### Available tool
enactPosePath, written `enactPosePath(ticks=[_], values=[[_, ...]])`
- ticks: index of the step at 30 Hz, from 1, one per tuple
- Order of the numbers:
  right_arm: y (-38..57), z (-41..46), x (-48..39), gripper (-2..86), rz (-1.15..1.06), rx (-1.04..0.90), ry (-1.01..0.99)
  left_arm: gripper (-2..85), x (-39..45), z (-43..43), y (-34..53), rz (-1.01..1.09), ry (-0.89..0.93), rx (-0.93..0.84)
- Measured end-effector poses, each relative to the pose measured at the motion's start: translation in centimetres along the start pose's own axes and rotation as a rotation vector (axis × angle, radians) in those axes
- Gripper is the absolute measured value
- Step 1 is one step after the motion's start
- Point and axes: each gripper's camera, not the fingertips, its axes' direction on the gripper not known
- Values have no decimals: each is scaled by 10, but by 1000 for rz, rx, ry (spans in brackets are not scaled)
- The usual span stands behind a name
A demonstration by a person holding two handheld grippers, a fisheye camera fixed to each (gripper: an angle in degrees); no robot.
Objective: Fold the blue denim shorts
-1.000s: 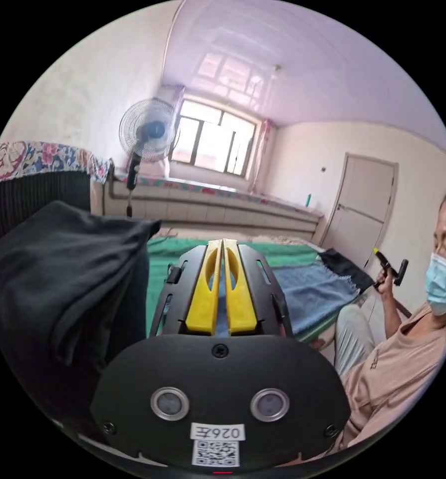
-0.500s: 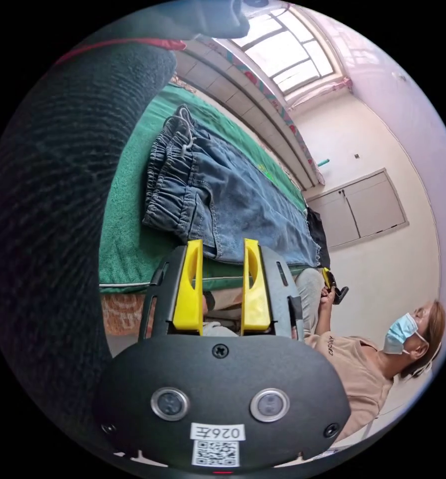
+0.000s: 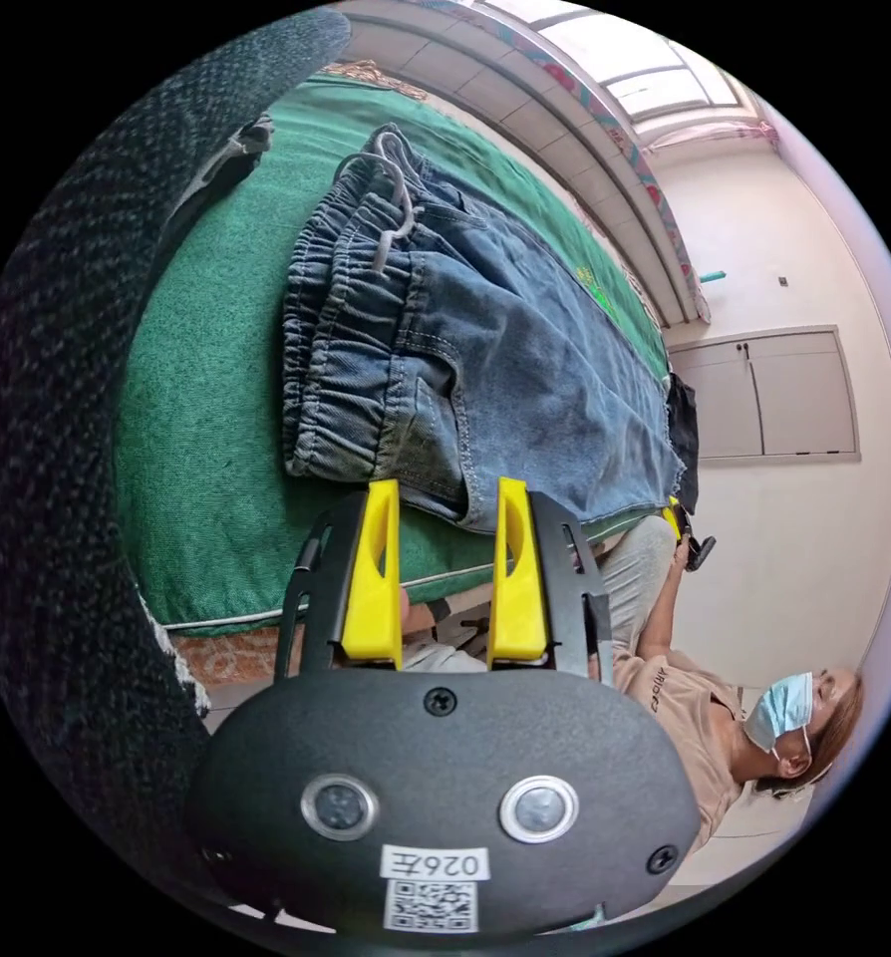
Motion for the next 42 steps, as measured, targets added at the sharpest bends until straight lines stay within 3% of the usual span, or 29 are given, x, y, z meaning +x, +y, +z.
enactPosePath(ticks=[5,11,17,23,28,35,42], values=[[-26,0,-9,67,-20,-2,55,164,-20,-4,20,-46,12,74],[-51,-11,2,44,15,-6,-22,159,-27,10,14,-54,-37,43],[-61,-30,13,44,58,15,-125,215,-30,6,28,-37,-83,16],[-70,-40,-1,40,50,27,-98,166,-56,14,21,-89,25,43],[-79,-52,-21,-1,3,-11,-89,85,-60,17,12,-92,-69,30],[-75,-115,-35,-9,15,146,-295,27,-51,-46,59,-5,141,323],[-111,-142,-94,-1,38,267,-451,16,-3,-82,7,67,189,497]])
